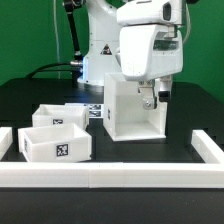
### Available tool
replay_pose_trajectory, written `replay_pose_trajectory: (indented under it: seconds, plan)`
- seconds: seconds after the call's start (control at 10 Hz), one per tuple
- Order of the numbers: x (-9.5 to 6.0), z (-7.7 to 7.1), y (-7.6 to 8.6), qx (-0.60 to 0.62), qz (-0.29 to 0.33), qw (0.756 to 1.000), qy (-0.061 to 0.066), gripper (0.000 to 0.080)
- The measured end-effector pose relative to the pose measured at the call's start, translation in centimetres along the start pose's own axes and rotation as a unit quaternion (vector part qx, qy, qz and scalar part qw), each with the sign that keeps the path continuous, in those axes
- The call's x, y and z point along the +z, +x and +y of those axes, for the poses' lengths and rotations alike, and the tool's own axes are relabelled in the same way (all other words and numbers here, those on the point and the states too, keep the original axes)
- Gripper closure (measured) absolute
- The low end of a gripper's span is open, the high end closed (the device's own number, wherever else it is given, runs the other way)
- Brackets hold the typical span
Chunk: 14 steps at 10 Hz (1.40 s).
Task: Assemble drawer
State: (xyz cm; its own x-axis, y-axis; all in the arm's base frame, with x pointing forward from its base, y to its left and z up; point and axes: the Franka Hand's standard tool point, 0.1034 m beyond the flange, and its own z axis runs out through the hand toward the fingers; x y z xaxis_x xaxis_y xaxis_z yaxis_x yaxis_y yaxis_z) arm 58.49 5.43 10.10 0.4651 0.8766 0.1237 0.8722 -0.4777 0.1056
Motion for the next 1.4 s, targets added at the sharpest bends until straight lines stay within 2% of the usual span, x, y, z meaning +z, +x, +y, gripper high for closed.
replay_pose_trajectory:
  seconds: [0.4, 0.5, 0.6, 0.8, 1.0, 1.4]
  plan:
    - [0.0, 0.0, 0.0, 0.000, 0.000, 1.000, 0.000, 0.0150]
    - [-0.2, -0.1, 0.0, -0.004, -0.003, 1.000, 0.001, 0.0150]
    - [-1.1, -0.4, 0.0, 0.007, -0.004, 1.000, 0.000, 0.0150]
    - [-2.2, -2.7, -0.4, 0.093, -0.011, 0.996, 0.001, 0.0150]
    - [-3.1, -2.9, -0.7, 0.173, -0.021, 0.985, 0.014, 0.0150]
    - [-2.8, -3.1, -0.5, 0.312, -0.019, 0.950, 0.013, 0.0150]
